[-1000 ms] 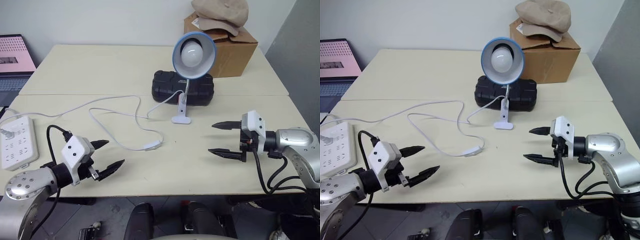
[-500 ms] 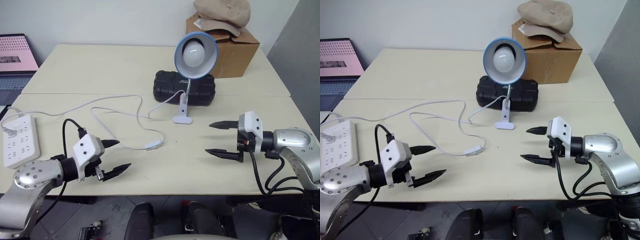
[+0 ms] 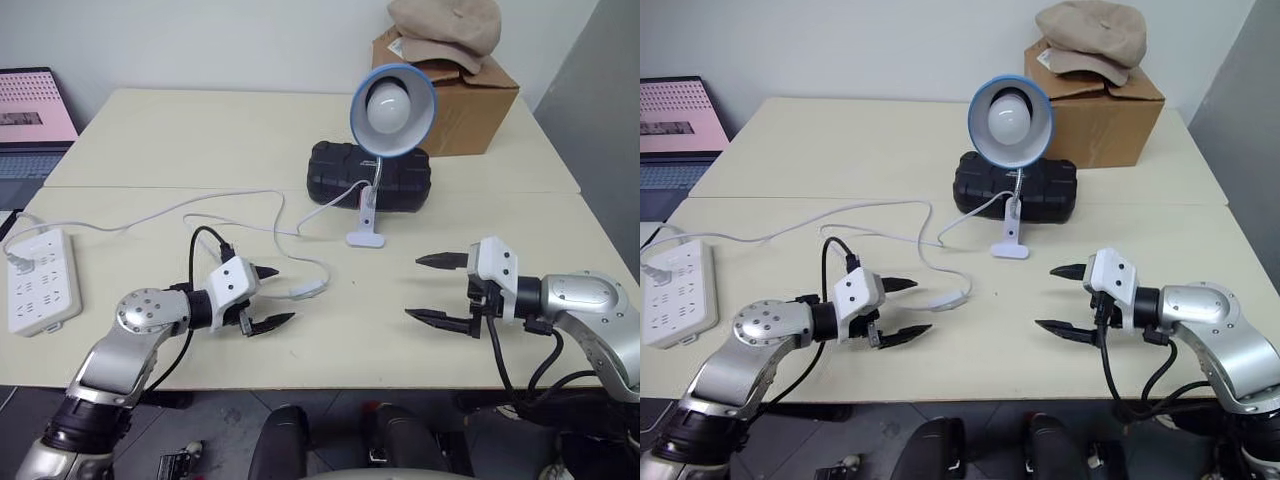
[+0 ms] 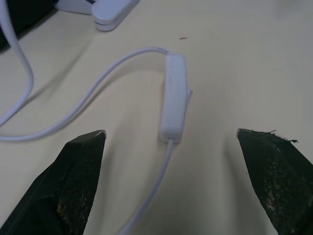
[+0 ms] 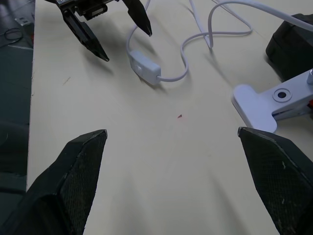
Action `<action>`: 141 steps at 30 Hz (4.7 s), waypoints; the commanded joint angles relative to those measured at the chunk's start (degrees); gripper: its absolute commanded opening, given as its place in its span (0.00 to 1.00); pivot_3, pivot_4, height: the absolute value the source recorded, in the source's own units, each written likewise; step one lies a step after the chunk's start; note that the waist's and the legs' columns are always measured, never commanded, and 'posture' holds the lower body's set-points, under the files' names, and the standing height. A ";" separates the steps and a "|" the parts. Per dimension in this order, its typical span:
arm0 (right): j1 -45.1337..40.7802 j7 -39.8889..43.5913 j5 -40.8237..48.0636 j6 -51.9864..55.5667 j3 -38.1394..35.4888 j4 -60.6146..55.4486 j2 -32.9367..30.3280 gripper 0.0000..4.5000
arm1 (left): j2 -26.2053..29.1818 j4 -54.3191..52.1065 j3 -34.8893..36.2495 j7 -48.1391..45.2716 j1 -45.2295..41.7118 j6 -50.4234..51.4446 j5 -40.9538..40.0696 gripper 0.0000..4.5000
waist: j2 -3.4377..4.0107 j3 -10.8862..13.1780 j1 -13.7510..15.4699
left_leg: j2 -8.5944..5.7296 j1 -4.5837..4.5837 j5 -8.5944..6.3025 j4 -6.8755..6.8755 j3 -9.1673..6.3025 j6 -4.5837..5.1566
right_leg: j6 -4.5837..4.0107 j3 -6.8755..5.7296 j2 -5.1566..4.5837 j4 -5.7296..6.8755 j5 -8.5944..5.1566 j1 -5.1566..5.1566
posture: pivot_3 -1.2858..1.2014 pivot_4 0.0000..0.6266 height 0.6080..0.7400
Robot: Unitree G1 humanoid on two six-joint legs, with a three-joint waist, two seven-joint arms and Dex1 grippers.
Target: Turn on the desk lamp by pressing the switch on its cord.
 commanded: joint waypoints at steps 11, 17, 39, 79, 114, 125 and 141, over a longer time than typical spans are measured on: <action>1.30 -1.32 0.92 1.48 -2.90 -4.31 -0.84 1.00 | -3.79 9.79 -1.88 -3.42 -3.69 -9.09 2.27 0.74 | -0.01 -0.01 0.02 | 0.00 0.01 0.00 0.11 -0.03 0.01 | 0.07 -0.02 -0.01 0.01 0.04 0.07 | 0.52 0.24 1.00; 1.27 -1.30 0.82 1.53 -2.67 -4.37 -0.74 1.00 | -5.56 11.87 -2.29 -3.12 -4.71 -10.41 2.91 0.50 | -0.01 -0.01 0.02 | -0.01 0.02 0.02 0.16 -0.05 0.02 | 0.12 -0.02 -0.01 0.03 0.09 0.10 | 0.52 0.24 1.00; -22.13 -2.92 -7.75 3.38 18.00 2.41 10.88 1.00 | -3.34 2.44 -1.67 -4.86 -3.98 -7.22 2.58 0.08 | -0.02 -0.01 -0.51 | 0.02 0.03 0.02 0.14 -0.04 0.03 | 0.12 0.04 0.05 0.07 0.09 0.05 | 0.52 0.24 1.00; -31.96 3.74 -26.43 -7.49 30.18 24.24 22.16 0.33 | -2.35 -8.39 -1.59 -1.47 -2.47 2.12 2.26 0.08 | -0.05 -0.03 -0.16 | 0.04 -0.02 0.02 0.19 0.01 0.03 | 0.09 -0.01 0.04 0.11 0.09 0.03 | 0.52 0.24 1.00; -24.50 6.79 -20.44 -4.71 20.00 13.36 16.20 1.00 | -3.49 -1.51 -1.03 1.99 -3.42 -0.82 4.54 0.08 | -0.05 -0.03 -0.13 | 0.03 -0.02 0.02 0.18 0.00 0.03 | 0.10 -0.01 0.03 0.09 0.08 0.03 | 0.52 0.24 1.00; -16.78 1.06 -18.60 4.06 15.46 3.29 13.01 1.00 | -5.32 8.01 -2.62 3.39 -6.10 -6.45 7.64 0.16 | -0.05 -0.03 -0.18 | 0.04 0.00 0.02 0.16 -0.01 0.03 | 0.08 -0.01 0.03 0.10 0.08 0.04 | 0.52 0.24 1.00; -15.78 -0.56 -15.87 4.82 12.65 2.48 11.22 1.00 | 1.95 -11.70 11.91 0.54 10.26 3.95 -4.18 0.82 | -0.07 -0.04 -0.57 | 0.04 -0.03 0.02 0.13 0.01 0.02 | 0.08 0.01 0.01 0.06 0.07 0.01 | 0.52 0.24 1.00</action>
